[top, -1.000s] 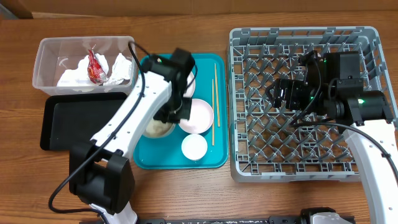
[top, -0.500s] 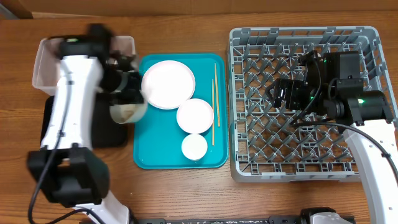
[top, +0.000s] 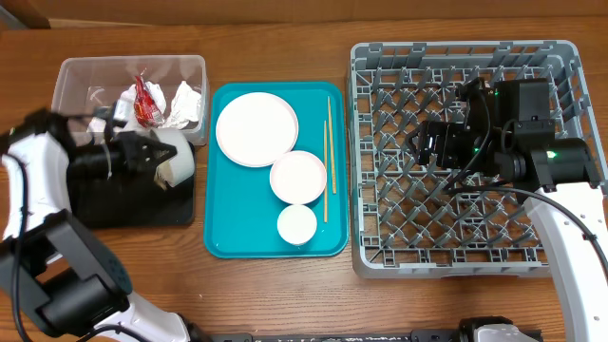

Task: Sort waste into correct bins and load items into the dishwasher
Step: 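Lift the rice bowl left and tip rice onto the black tray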

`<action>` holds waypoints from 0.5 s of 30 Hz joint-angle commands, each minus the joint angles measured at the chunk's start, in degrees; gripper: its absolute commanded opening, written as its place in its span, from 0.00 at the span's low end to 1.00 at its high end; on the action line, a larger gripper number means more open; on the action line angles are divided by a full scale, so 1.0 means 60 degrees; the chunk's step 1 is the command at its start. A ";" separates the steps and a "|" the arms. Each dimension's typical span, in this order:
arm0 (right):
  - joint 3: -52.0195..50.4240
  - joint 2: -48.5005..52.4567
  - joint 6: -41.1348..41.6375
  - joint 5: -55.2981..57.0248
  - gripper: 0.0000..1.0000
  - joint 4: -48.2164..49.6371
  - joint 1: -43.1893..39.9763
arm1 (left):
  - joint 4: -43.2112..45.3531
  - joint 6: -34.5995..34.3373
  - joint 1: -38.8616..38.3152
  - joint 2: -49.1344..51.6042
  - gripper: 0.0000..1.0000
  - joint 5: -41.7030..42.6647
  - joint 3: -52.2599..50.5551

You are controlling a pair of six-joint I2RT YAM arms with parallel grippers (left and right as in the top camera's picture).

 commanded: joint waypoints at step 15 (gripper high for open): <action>0.0175 -0.0004 -0.0004 -0.0076 1.00 0.0022 0.0044 | 0.1184 -0.0787 0.1883 -0.0215 0.04 0.4860 -0.1923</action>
